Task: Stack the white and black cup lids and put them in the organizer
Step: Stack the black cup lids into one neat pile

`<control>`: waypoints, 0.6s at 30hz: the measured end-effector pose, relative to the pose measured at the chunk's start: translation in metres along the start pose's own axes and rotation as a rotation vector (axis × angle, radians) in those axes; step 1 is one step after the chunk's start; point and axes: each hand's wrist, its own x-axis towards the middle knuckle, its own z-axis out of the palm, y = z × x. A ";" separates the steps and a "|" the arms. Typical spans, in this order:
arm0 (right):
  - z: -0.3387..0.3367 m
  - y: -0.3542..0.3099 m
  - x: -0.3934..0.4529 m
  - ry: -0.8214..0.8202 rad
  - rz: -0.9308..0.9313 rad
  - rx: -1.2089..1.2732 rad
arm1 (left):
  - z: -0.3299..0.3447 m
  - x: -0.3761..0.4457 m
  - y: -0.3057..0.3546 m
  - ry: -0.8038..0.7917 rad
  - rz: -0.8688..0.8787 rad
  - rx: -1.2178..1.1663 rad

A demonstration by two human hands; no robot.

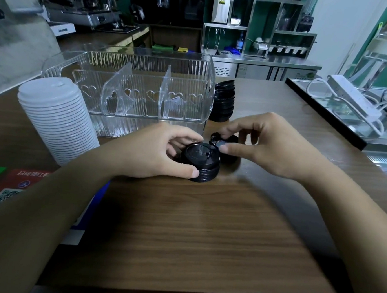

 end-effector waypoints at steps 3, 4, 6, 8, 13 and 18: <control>-0.002 0.007 -0.001 0.003 0.066 -0.157 | 0.000 -0.001 -0.002 0.000 -0.008 0.028; 0.000 0.007 -0.001 -0.008 0.076 -0.185 | 0.000 -0.001 -0.003 0.010 -0.015 0.045; 0.006 0.009 -0.001 -0.029 0.077 -0.178 | 0.002 -0.001 -0.003 0.046 -0.017 0.080; 0.010 0.009 -0.001 -0.038 0.060 -0.166 | 0.006 0.000 -0.002 0.070 -0.006 0.092; 0.014 0.009 -0.001 -0.015 0.070 -0.161 | 0.009 0.000 0.002 0.078 0.014 0.097; 0.015 0.009 0.001 -0.007 0.087 -0.220 | 0.008 0.000 0.003 0.077 0.012 0.091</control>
